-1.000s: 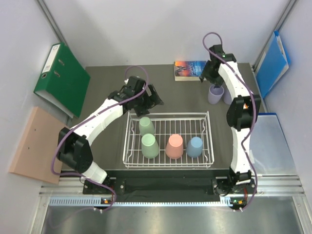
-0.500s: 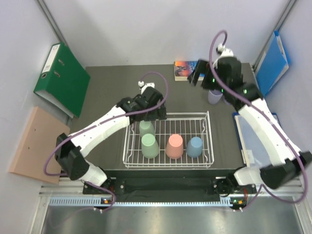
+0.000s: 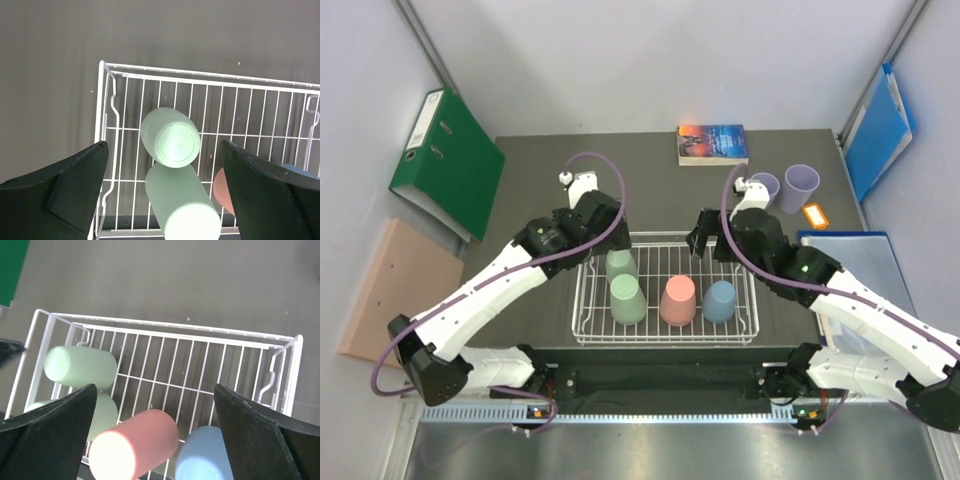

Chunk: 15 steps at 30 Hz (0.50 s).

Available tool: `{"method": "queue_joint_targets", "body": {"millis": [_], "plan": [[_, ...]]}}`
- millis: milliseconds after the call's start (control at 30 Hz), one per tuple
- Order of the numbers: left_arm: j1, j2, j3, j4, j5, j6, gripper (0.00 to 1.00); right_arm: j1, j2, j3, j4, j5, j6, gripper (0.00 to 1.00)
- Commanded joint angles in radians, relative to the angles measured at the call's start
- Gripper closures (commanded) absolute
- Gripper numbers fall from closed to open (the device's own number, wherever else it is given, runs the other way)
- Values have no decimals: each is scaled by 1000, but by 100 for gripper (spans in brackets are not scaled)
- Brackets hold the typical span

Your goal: Unload the cups from the dish rack

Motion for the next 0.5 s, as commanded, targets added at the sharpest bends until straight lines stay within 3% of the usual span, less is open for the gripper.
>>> {"method": "queue_joint_targets", "body": {"millis": [0,233,467], "plan": [[-7,3,-50,-9,37,-48,1,52,-10,78,12,83,20,0],[-15,-10,-167,115,117,-79,1,75,-30,70,30,49,39,0],[-17,64,-133,134,117,-62,1,86,-38,66,15,49,40,0]]}}
